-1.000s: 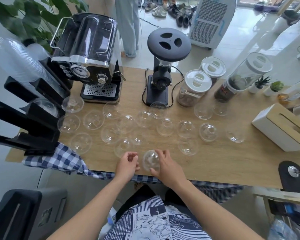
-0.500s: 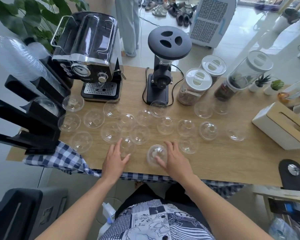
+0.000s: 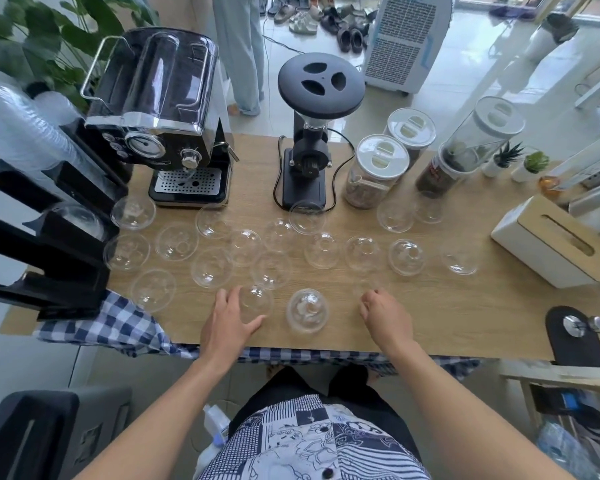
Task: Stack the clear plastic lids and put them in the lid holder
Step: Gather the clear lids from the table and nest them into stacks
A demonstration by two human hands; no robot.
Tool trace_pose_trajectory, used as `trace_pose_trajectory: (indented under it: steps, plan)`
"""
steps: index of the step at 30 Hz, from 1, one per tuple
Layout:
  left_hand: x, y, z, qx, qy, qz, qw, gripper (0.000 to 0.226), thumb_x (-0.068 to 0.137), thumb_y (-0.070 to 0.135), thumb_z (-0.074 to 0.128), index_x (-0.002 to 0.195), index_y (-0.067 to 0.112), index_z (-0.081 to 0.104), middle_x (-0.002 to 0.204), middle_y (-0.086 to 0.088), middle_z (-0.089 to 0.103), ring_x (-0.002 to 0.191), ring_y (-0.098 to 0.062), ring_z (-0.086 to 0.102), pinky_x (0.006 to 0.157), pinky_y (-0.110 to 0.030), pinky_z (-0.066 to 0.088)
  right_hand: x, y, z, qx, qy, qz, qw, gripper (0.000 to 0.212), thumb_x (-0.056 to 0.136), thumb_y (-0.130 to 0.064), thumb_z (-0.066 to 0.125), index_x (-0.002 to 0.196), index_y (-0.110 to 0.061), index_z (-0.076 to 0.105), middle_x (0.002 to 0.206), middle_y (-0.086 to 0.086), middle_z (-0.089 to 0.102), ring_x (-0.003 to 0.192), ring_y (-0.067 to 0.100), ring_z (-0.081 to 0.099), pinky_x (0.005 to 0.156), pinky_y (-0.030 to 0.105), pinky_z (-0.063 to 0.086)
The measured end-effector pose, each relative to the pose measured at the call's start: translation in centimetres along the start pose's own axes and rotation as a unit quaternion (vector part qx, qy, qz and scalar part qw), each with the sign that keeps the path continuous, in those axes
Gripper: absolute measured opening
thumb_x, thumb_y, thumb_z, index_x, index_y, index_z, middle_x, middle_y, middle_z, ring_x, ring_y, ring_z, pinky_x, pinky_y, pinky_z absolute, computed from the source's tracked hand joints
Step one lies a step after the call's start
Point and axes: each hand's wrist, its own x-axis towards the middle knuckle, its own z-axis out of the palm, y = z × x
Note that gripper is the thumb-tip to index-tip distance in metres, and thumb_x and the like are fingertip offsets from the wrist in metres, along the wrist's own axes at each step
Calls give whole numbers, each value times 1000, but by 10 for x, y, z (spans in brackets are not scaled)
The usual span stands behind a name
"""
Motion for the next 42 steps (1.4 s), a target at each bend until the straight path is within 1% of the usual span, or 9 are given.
trace_pose_trajectory:
  steps: [6,11,14,16,22,28,31,38,42]
  plan:
    - [-27,7,-13,-43,17,24,999,90,88,68,82,160,24,51,122,10,51,78,-7,60,62,-18,51,-5,-2,-5,75,82,-32,993,21,113,-30,62,111,-17,78,99,-2,74,80,19,64,56,36,48]
    - [-25,41,-3,-67,-28,87,994,88,87,58,89,161,30,50,120,6,50,71,-4,54,61,-19,55,-11,-6,-27,289,82,-4,954,14,111,-28,68,116,-26,80,98,-18,77,81,-3,69,71,17,53]
    - [-17,59,12,-63,-37,119,990,88,83,59,91,157,30,54,129,2,48,96,-10,60,84,-23,64,-18,-9,-44,422,68,37,903,14,113,-32,64,119,-32,77,100,-18,82,80,-1,70,75,25,59]
    - [-12,68,25,-53,-43,136,988,88,82,57,93,156,26,56,142,-3,46,121,-13,57,103,-23,54,-21,-9,-52,505,50,75,859,18,115,-35,61,125,-33,75,107,-14,83,77,0,68,79,32,63]
    - [-7,80,50,-84,-106,94,986,93,87,41,93,167,31,47,166,-5,40,143,-22,56,115,-46,59,-30,-12,-44,703,-84,198,678,25,111,-23,63,127,-16,81,112,5,74,68,8,55,81,33,59]
    - [-5,87,58,-108,-97,85,986,93,87,31,94,167,29,48,157,-6,49,127,-10,57,116,-44,57,-28,-25,-7,696,-141,229,665,23,113,-22,62,127,-11,78,120,9,74,67,9,55,84,35,62]
    - [-4,92,60,-125,-106,84,983,97,86,21,95,169,26,45,157,-5,48,123,-6,54,119,-30,45,-19,-33,5,676,-125,233,688,21,114,-22,62,125,-10,76,126,13,74,69,10,59,84,35,64]
    - [1,105,67,-123,-131,90,980,109,83,28,99,173,24,38,154,1,49,131,-7,53,120,-27,41,7,-26,17,602,-92,254,752,13,112,-21,66,122,-14,69,123,10,74,83,19,75,76,33,68]
    - [6,121,70,-116,-130,106,979,104,85,27,98,172,21,41,149,-2,50,133,-12,53,120,-39,52,16,-13,13,552,-66,256,791,15,112,-21,65,124,-13,66,121,6,73,87,20,76,62,27,62]
